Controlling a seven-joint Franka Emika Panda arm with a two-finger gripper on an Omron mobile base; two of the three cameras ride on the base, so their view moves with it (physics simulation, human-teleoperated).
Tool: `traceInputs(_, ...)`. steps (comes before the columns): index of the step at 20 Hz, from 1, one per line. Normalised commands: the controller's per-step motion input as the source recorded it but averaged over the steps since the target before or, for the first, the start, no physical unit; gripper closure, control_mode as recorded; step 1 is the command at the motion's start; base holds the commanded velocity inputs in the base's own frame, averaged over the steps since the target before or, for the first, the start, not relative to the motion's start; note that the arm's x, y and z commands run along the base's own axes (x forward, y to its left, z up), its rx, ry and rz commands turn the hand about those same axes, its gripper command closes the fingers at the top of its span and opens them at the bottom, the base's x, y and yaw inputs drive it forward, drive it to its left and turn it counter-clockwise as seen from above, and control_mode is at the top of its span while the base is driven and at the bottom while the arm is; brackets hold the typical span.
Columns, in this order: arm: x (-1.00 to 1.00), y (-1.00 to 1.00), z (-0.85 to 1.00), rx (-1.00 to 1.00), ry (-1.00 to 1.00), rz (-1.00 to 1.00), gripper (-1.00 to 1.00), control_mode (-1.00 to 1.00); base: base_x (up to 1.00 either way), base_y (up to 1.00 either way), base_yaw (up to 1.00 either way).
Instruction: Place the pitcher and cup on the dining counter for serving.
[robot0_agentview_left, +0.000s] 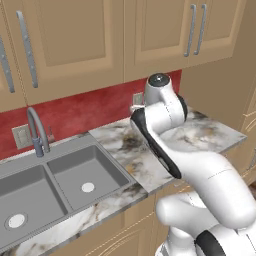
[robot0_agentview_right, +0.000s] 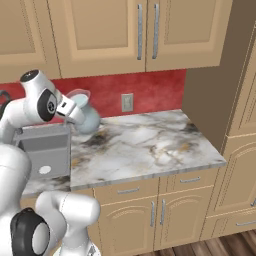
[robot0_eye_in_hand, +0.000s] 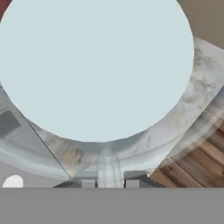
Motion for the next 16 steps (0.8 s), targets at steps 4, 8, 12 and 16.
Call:
traceInputs(4,-0.64,-0.26,0.20,0.13,0.03,0.28,1.00,-1.00,0.00,0.00,0.00)
traceInputs(8,-0.48,-0.03,0.00,0.03,0.01,0.09,1.00,-1.00,0.00,0.00,0.00)
traceInputs(12,-0.21,0.00,0.00,0.00,0.00,0.04,1.00,1.00,-0.72,0.00,0.29)
traceInputs(16,0.00,0.00,0.00,0.00,0.00,0.00,1.00,1.00,-0.64,0.10,0.83)
